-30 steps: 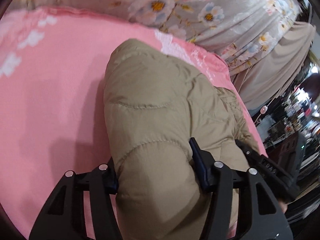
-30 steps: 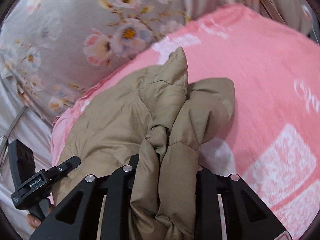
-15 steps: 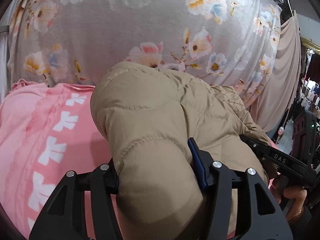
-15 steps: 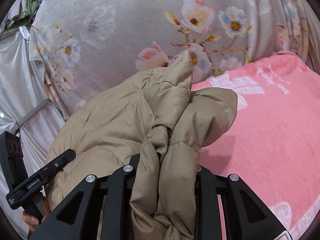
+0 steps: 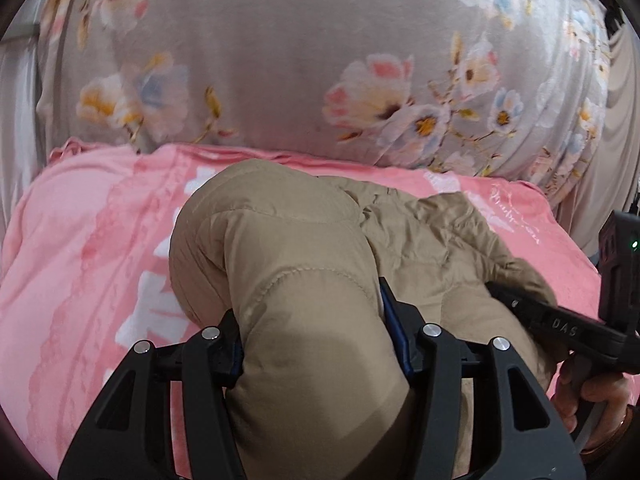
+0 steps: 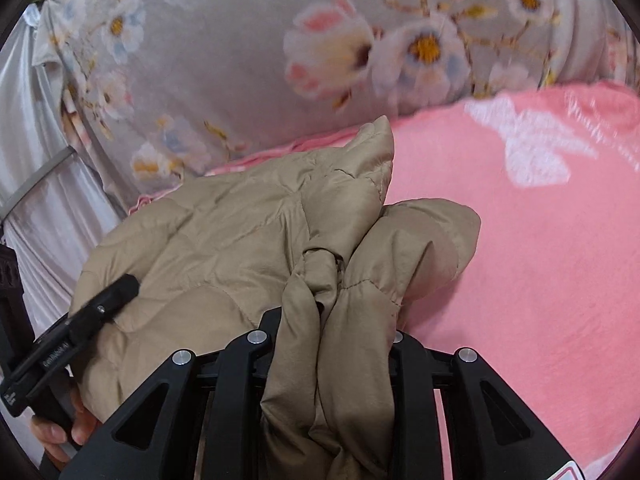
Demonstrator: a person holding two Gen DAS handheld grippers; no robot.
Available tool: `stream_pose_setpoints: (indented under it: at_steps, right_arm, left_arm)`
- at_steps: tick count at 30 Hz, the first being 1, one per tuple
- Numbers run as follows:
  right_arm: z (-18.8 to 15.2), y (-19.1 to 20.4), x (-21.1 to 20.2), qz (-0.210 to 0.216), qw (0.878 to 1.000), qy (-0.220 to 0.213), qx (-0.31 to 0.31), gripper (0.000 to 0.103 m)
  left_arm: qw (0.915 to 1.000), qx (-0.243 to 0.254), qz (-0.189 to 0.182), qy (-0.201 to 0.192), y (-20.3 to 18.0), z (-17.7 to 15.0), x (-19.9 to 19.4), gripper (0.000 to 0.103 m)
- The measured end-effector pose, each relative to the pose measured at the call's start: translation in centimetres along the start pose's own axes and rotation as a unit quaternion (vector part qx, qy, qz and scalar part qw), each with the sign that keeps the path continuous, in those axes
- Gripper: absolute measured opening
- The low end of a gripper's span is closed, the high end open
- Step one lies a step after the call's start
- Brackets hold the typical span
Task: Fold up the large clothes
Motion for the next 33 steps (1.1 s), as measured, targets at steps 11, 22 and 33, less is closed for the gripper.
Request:
stream_pose_setpoints:
  at_steps: [11, 22, 33]
  right_arm:
    - [-5.1, -0.5, 3.2, 0.000, 0.995, 0.076, 0.059, 0.065]
    - [-5.1, 1.9, 5.1, 0.018, 0.996, 0.080, 0.032, 0.050]
    - [-4.1, 1.1, 6.3, 0.126, 0.982, 0.108, 0.085, 0.022]
  left_arm:
    - [0.9936, -0.060, -0.024, 0.092, 5.8, -6.6, -0.2, 0.080]
    - [0.9935, -0.063, 0.000, 0.095, 7.6, -7.0, 2.5, 0.090]
    - [0.9845, -0.117, -0.080, 0.104, 9.0, -6.9, 3.3, 0.083]
Point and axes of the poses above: each gripper's, at about its wrist camera, not at the fingertips, and x roughly the way its jaws point, y to its left, z to its top, the point moved 2 cm from there along x, roughly the way its jaws point, and after that the axes turned 4 degrees about z, right-handed, at the moved point
